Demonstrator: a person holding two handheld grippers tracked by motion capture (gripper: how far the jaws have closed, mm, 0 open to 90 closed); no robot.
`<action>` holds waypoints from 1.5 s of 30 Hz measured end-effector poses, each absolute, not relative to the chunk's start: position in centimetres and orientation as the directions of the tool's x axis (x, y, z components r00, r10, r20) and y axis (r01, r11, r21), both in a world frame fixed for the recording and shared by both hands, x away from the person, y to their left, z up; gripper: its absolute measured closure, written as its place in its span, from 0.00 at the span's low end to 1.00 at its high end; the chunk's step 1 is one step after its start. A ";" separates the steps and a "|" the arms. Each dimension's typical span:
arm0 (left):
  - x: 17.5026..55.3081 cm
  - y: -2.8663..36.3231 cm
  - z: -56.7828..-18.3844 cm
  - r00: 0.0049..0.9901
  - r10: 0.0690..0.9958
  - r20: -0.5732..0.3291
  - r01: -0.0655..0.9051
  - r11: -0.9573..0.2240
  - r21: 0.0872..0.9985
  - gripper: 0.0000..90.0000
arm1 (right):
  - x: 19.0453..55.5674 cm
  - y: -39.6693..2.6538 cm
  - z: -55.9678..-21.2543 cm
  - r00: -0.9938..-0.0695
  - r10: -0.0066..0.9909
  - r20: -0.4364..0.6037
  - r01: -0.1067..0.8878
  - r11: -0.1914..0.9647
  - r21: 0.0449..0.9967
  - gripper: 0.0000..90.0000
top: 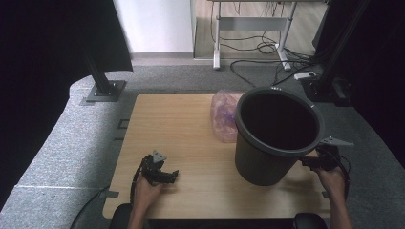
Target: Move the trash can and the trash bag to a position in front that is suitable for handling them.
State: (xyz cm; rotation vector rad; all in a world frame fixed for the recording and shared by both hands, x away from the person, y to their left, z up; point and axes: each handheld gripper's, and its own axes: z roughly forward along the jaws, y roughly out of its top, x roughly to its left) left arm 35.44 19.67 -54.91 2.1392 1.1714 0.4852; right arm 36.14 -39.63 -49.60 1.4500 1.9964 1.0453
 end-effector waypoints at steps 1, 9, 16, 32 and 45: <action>35.4 19.7 -54.9 0.534 0.845 0.014 0.608 -0.396 0.689 0.00 | 36.1 -39.1 -49.6 -0.352 0.933 0.066 0.590 0.166 0.790 0.00; 35.4 19.7 -54.9 0.534 0.846 0.014 0.608 -0.395 0.689 0.00 | 36.4 -36.6 -49.6 -0.401 0.913 0.074 0.582 0.191 0.791 0.00; 35.4 19.7 -54.9 0.535 0.845 0.014 0.608 -0.396 0.688 0.00 | 37.0 -33.0 -49.4 -0.470 0.879 0.083 0.566 0.228 0.792 0.00; 36.9 18.7 -53.2 0.538 0.843 0.020 0.597 -0.398 0.697 0.00 | 40.0 -30.0 -48.3 -0.492 0.866 0.085 0.544 0.230 0.807 0.00; 41.3 15.1 -47.1 0.557 0.830 0.018 0.490 -0.346 0.800 0.00 | 40.6 -28.4 -48.4 -0.505 0.857 0.097 0.533 0.222 0.816 0.00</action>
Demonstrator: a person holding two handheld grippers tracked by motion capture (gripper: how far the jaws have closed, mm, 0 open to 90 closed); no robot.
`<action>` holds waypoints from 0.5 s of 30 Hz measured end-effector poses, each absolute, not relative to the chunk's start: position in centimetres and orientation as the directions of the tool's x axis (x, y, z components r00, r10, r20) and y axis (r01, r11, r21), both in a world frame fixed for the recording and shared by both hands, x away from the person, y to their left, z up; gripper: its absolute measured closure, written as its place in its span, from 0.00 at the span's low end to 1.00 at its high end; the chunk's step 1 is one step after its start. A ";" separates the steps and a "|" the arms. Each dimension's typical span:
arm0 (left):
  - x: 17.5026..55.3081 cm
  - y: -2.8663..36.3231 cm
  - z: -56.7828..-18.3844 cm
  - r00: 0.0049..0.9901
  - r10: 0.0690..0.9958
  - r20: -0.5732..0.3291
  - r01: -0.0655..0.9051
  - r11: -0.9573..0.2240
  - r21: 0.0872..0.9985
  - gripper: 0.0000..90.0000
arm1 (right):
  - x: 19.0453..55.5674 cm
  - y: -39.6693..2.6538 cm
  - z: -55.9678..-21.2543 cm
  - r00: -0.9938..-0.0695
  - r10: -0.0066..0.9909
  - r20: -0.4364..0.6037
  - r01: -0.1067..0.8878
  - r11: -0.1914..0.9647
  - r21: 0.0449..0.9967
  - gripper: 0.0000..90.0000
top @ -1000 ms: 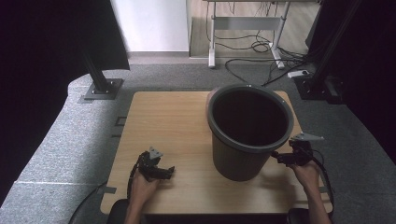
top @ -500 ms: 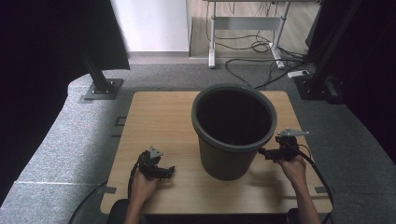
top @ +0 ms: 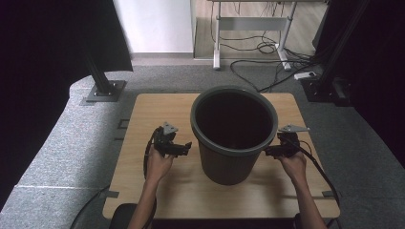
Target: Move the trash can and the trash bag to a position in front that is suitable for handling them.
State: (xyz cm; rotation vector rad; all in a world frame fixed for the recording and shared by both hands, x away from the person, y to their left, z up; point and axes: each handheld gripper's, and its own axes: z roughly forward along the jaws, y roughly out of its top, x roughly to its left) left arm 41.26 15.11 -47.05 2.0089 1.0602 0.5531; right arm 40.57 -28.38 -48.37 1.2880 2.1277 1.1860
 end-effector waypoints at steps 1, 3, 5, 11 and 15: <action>41.3 15.0 -46.8 0.556 0.831 0.017 0.484 -0.340 0.806 0.00 | 40.6 -28.4 -48.4 -0.505 0.857 0.097 0.533 0.222 0.816 0.00; 41.4 14.9 -46.6 0.557 0.831 0.018 0.478 -0.338 0.811 0.00 | 40.3 -27.8 -48.4 -0.521 0.847 0.104 0.530 0.226 0.818 0.00; 41.7 14.8 -46.3 0.559 0.829 0.027 0.473 -0.345 0.811 0.00 | 40.1 -27.4 -48.5 -0.531 0.841 0.108 0.527 0.228 0.818 0.00; 41.7 15.0 -45.9 0.546 0.836 0.055 0.466 -0.357 0.810 0.00 | 39.4 -26.1 -48.4 -0.541 0.836 0.095 0.518 0.242 0.821 0.00; 41.3 15.3 -45.9 0.546 0.835 0.064 0.462 -0.364 0.809 0.00 | 39.1 -25.8 -48.4 -0.545 0.833 0.095 0.516 0.244 0.821 0.00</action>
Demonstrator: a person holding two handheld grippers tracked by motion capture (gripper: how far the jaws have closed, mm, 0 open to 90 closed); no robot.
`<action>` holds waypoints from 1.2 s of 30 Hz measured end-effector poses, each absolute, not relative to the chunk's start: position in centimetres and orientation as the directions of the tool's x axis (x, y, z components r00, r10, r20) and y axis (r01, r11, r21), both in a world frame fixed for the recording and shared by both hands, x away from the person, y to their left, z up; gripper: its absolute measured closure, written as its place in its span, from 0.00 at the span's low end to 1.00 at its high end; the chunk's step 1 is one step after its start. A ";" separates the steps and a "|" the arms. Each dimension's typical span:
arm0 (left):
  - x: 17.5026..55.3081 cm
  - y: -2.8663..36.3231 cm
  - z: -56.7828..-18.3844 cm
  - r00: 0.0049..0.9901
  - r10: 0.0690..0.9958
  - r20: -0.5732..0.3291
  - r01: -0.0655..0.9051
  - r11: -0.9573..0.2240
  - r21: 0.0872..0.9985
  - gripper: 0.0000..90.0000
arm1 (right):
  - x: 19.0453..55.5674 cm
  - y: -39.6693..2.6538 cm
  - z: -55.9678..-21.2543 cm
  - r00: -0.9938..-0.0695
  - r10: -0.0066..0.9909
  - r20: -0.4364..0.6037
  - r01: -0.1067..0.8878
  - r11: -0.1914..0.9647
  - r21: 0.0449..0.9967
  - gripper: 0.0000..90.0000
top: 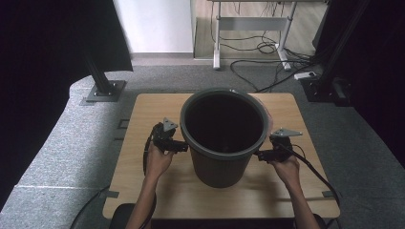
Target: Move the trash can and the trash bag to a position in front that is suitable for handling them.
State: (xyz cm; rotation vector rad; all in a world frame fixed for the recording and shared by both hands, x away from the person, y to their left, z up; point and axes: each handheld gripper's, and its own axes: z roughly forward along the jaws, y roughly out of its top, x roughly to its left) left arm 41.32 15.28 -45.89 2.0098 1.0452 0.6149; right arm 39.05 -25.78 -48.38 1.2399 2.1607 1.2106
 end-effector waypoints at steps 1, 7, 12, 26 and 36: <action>40.9 15.4 -45.9 0.546 0.835 0.071 0.457 -0.368 0.810 0.00 | 38.8 -25.6 -48.4 -0.545 0.833 0.095 0.515 0.243 0.822 0.00; 39.6 16.1 -46.1 0.550 0.834 0.048 0.458 -0.350 0.817 0.00 | 38.1 -25.2 -48.4 -0.560 0.822 0.099 0.513 0.250 0.821 0.00; 39.5 16.8 -47.1 0.571 0.821 0.009 0.487 -0.348 0.801 0.00 | 38.1 -25.2 -48.2 -0.576 0.810 0.108 0.519 0.261 0.814 0.00; 37.3 21.3 -53.7 0.532 0.846 -0.011 0.591 -0.362 0.721 0.00 | 42.6 -28.2 -48.8 -0.429 0.903 0.028 0.581 0.252 0.774 0.00; 37.1 20.9 -54.9 0.559 0.829 0.013 0.597 -0.413 0.688 0.00 | 46.4 -29.6 -49.3 -0.326 0.945 0.031 0.608 0.184 0.772 0.00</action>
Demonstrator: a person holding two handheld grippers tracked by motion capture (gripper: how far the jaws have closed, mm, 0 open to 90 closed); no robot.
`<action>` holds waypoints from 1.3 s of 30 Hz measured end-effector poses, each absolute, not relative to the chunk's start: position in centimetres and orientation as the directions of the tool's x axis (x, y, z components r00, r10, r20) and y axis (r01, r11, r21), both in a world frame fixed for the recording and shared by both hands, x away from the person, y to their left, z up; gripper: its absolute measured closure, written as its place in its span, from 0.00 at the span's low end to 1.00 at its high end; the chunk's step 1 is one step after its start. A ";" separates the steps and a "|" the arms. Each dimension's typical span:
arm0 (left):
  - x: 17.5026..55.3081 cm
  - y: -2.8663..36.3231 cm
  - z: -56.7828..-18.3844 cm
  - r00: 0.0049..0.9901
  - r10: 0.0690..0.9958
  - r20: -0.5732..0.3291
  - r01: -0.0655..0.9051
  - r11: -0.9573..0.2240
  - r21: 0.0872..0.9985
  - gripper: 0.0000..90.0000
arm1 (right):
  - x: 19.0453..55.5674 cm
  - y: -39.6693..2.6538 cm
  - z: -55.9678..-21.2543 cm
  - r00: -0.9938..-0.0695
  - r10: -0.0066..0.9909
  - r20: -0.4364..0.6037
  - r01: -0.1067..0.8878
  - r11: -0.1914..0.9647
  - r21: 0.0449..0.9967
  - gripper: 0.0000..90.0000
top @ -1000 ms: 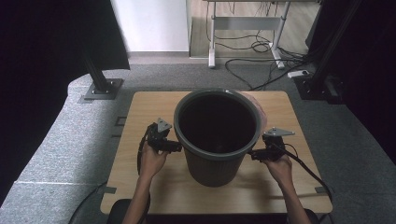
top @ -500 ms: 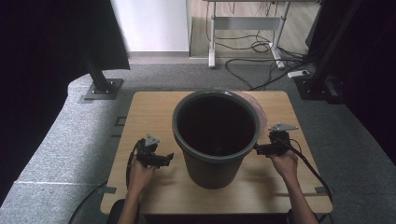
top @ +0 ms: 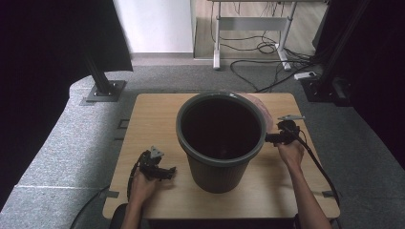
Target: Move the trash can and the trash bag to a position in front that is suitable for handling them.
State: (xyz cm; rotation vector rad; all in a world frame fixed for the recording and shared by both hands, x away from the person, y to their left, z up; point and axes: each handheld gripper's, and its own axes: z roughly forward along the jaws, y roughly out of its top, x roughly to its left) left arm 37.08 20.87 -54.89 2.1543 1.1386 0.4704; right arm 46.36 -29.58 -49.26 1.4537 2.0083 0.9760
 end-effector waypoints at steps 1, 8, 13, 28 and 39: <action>37.1 20.9 -54.9 0.558 0.829 0.013 0.597 -0.412 0.688 0.00 | 47.1 -29.7 -49.1 -0.311 0.950 0.036 0.607 0.169 0.777 0.00; 37.1 20.8 -54.9 0.552 0.834 0.011 0.601 -0.407 0.688 0.00 | 49.4 -29.2 -49.7 -0.285 0.958 0.020 0.618 0.168 0.768 0.00; 37.0 20.8 -54.9 0.542 0.840 0.012 0.606 -0.401 0.687 0.00 | 50.5 -28.8 -50.9 -0.268 0.963 -0.014 0.649 0.191 0.736 0.00; 36.9 20.6 -54.9 0.520 0.854 0.013 0.615 -0.385 0.688 0.00 | 48.9 -29.9 -55.2 -0.302 0.953 0.004 0.710 0.222 0.669 0.00; 36.9 20.6 -54.9 0.521 0.854 0.012 0.616 -0.385 0.687 0.00 | 44.4 -31.4 -55.3 -0.328 0.945 0.005 0.694 0.237 0.680 0.00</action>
